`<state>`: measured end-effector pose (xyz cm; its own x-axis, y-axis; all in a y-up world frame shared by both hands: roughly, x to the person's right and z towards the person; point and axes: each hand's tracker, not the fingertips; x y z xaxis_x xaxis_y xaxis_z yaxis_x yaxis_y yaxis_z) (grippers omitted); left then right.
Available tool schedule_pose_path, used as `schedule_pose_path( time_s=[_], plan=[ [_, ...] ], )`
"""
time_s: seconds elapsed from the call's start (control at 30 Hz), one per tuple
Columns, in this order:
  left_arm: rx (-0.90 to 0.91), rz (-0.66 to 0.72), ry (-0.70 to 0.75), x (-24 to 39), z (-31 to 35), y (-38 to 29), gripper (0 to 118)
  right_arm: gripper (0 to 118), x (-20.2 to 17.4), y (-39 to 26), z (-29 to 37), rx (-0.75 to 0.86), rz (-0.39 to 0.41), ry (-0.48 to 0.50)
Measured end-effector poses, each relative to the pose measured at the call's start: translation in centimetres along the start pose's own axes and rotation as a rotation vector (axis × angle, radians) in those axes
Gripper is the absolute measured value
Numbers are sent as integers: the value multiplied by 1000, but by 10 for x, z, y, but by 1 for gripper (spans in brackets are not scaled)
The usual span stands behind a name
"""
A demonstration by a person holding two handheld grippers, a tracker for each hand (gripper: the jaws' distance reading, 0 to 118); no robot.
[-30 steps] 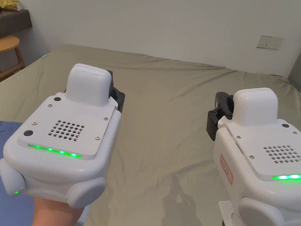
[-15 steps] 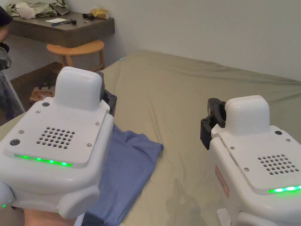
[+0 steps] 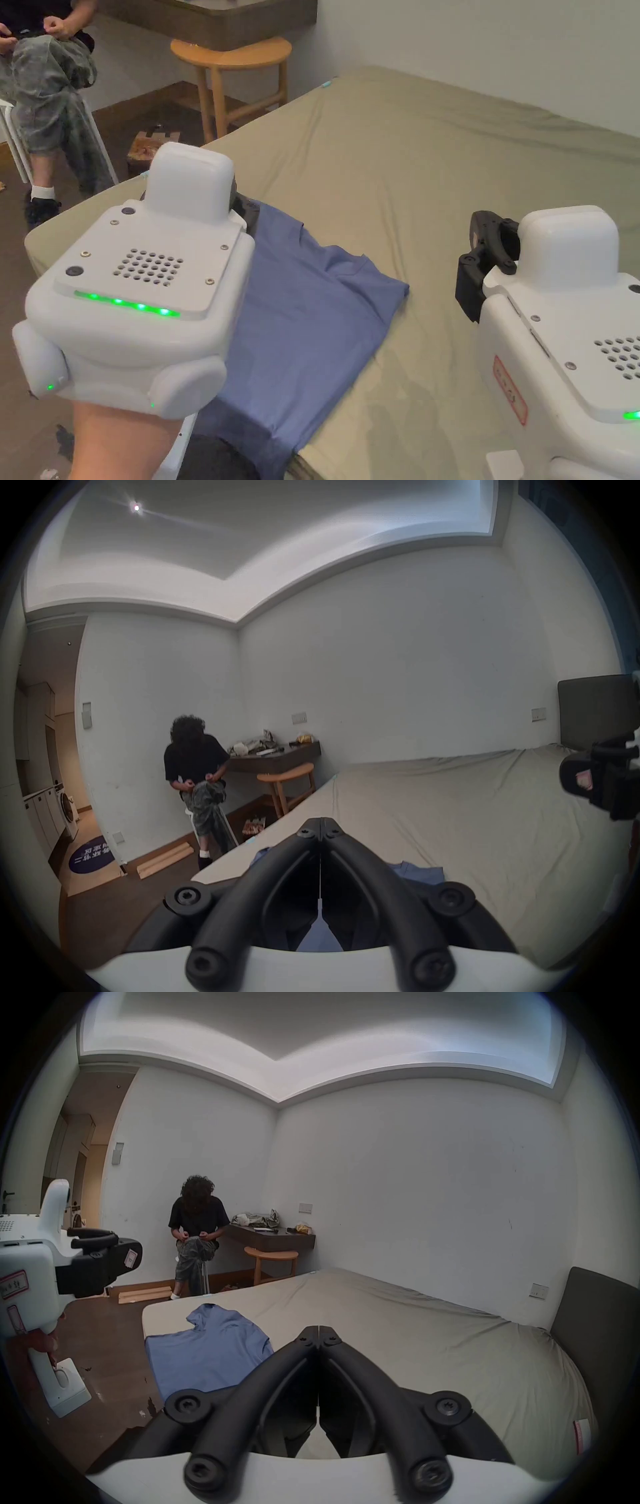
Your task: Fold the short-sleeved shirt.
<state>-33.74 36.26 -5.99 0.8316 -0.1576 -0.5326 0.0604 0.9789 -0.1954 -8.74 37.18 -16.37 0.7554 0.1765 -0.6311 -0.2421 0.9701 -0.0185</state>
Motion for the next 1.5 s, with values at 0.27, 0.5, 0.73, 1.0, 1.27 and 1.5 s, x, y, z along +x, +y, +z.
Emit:
schedule_pose_path(
  time_s=[0.27,0.5,0.73,1.0,1.27,1.5],
  plan=[
    [-325,4,-77,10,-109,-73,0,1,12,-14,-30,-71,1,-26],
    [-665,25,-159,18,-240,-172,0,1,31,-36,-66,-171,-5,-52],
    [-773,-6,-57,20,-289,-229,79,1,45,-58,-88,-246,-5,-77],
    [-855,115,-100,1,-311,-236,118,1,43,-70,-96,-275,-10,-59],
    [-736,66,-97,17,-281,-214,43,1,37,-63,-82,-262,4,-61],
    [-705,223,-129,-18,-288,-228,0,1,37,-50,-63,-242,11,-90]
  ],
)
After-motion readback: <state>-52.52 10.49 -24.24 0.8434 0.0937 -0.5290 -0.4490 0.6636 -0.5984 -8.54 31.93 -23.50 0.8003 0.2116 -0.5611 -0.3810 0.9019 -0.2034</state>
